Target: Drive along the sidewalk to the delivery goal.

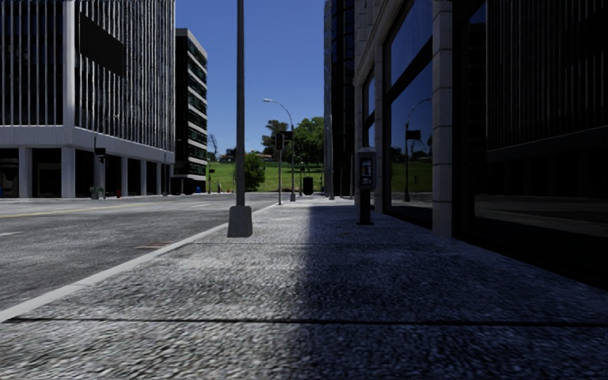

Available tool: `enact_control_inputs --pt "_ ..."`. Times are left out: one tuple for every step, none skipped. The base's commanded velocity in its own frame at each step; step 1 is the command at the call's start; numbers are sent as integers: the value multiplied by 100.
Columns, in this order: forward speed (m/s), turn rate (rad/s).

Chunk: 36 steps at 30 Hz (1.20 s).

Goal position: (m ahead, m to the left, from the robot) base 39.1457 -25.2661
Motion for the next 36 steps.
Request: enact_control_inputs --pt "200 0" --pt "200 0" --pt "200 0" --pt "200 0" --pt "200 0" --pt "200 0" --pt "200 0" --pt "200 0" --pt "200 0" --pt "200 0" --pt "200 0" --pt "200 0" --pt "200 0" --pt "200 0" --pt "200 0" --pt "200 0" --pt "200 0" --pt "200 -99" --pt "200 -120" --pt "200 -120" --pt "200 -120" --pt "200 0" --pt "200 0" --pt "200 0" --pt "200 0" --pt "200 0" --pt "200 0" --pt "200 0" --pt "200 0" --pt "200 0" --pt "200 0" --pt "200 0" --pt "200 0" --pt "200 0" --pt "200 0" --pt "200 0"
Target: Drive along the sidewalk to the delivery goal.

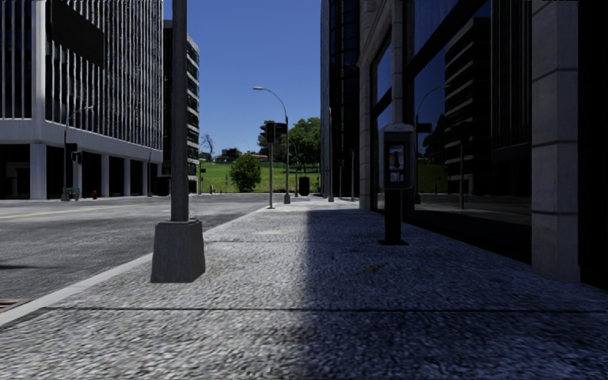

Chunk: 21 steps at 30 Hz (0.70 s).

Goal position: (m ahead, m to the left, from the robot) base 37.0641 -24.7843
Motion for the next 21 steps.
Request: enact_control_inputs --pt "200 0" --pt "200 0" --pt "200 0" --pt "200 0" --pt "200 0" --pt "200 0" --pt "200 0" --pt "200 0" --pt "200 0" --pt "200 0" --pt "200 0" --pt "200 0" --pt "200 0" --pt "200 0" --pt "200 0" --pt "200 0" --pt "200 0" --pt "200 0" --pt "200 0" --pt "200 0" --pt "200 0"
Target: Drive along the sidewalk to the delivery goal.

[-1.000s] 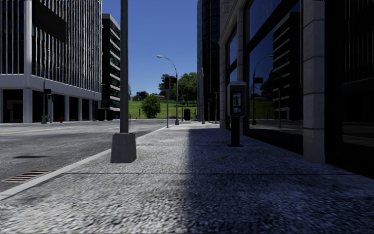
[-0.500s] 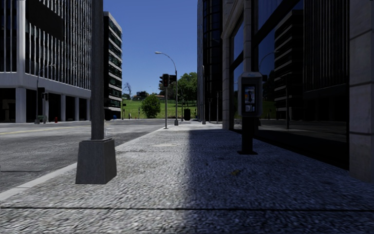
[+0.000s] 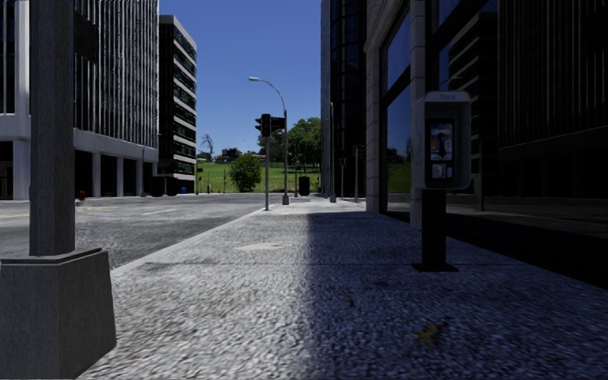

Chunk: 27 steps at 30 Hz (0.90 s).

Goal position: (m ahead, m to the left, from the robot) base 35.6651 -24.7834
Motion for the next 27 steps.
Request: enact_control_inputs --pt "200 0" --pt "200 0" --pt "200 0" --pt "200 0" --pt "200 0" --pt "200 0" --pt "200 0" --pt "200 0" --pt "200 0" --pt "200 0" --pt "200 0" --pt "200 0" --pt "200 0" --pt "200 0" --pt "200 0" --pt "200 0" --pt "200 0" --pt "200 0" --pt "200 0" --pt "200 0" --pt "200 0" --pt "200 0" --pt "200 0" --pt "200 0" --pt "200 0" --pt "200 0" --pt "200 0"
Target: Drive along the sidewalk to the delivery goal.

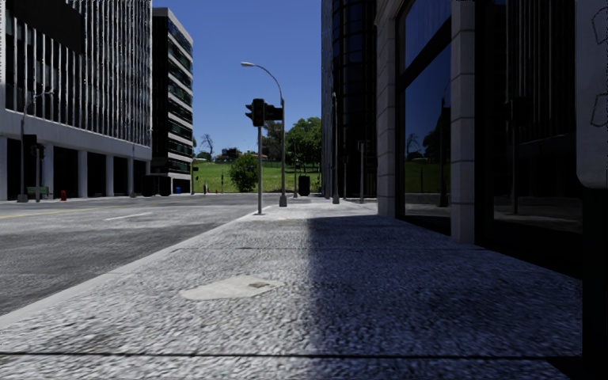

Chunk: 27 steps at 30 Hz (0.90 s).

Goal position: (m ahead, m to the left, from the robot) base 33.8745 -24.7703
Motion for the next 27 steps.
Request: enact_control_inputs --pt "200 0" --pt "200 0" --pt "200 0" --pt "200 0" --pt "200 0" --pt "200 0" --pt "200 0" --pt "200 0" --pt "200 0" --pt "200 0" --pt "200 0" --pt "200 0" --pt "200 0" --pt "200 0" --pt "200 0" --pt "200 0" --pt "200 0" --pt "200 0" --pt "200 0" --pt "200 0" --pt "200 0" --pt "200 0" --pt "200 0" --pt "200 0" --pt "200 0" --pt "200 0" --pt "200 0"
